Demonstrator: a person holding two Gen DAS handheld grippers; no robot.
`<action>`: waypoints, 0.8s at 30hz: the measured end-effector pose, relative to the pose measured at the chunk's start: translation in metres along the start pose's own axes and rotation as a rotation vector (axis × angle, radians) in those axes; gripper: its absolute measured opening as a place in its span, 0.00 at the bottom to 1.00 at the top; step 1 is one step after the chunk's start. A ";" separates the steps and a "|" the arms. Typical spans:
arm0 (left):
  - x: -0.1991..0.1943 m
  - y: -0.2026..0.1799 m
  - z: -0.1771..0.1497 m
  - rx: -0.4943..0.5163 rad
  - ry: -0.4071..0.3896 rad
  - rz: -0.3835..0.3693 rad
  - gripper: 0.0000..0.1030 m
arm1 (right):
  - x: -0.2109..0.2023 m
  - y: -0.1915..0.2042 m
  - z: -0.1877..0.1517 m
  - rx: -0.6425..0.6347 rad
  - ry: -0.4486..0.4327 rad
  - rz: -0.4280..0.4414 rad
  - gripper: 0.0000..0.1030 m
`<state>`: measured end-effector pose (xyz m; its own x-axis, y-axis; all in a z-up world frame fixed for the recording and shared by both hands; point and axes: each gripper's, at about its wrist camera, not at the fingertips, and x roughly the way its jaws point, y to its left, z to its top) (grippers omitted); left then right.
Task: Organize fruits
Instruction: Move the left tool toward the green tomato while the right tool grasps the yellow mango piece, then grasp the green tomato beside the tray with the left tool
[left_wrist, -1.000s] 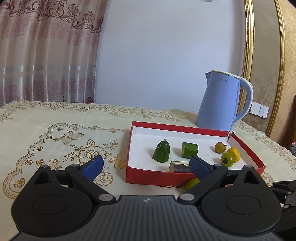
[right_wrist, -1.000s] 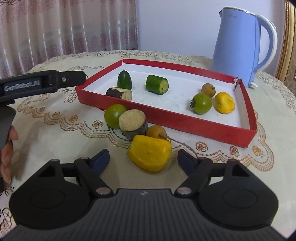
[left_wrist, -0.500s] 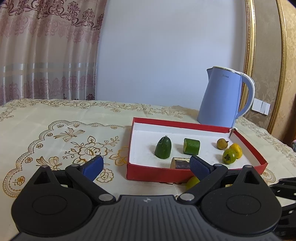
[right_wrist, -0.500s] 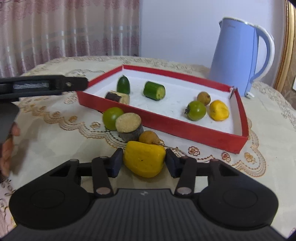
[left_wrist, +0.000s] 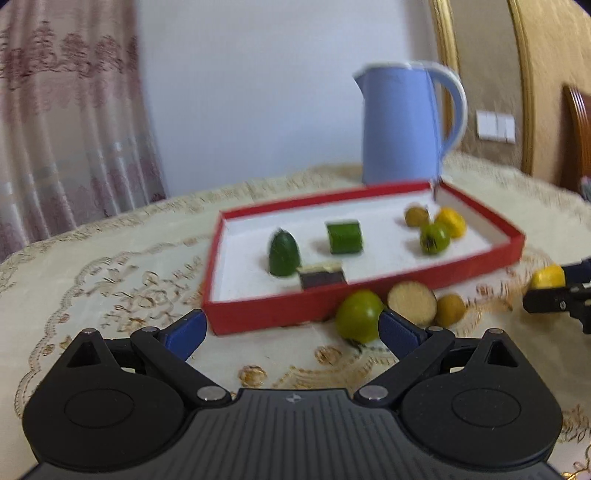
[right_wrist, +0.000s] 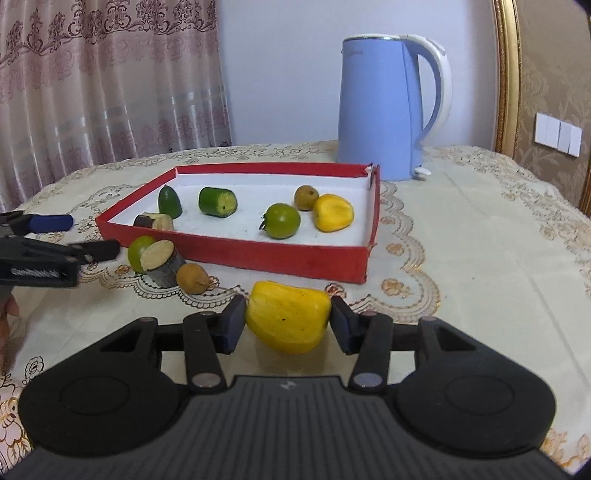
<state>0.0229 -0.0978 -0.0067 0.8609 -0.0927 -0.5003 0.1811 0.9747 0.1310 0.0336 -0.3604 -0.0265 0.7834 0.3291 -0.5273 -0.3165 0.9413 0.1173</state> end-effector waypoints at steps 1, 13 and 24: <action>0.002 -0.002 0.000 0.010 0.008 -0.010 0.97 | -0.002 0.000 0.000 0.001 -0.005 0.005 0.46; 0.016 -0.016 0.007 0.033 0.044 -0.073 0.93 | -0.003 -0.007 -0.002 0.047 -0.018 0.057 0.46; 0.026 -0.017 0.007 0.065 0.085 -0.078 0.78 | -0.003 -0.006 -0.003 0.054 -0.020 0.060 0.46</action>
<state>0.0454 -0.1182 -0.0156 0.8002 -0.1470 -0.5814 0.2781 0.9499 0.1426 0.0315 -0.3674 -0.0277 0.7744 0.3861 -0.5013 -0.3343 0.9223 0.1940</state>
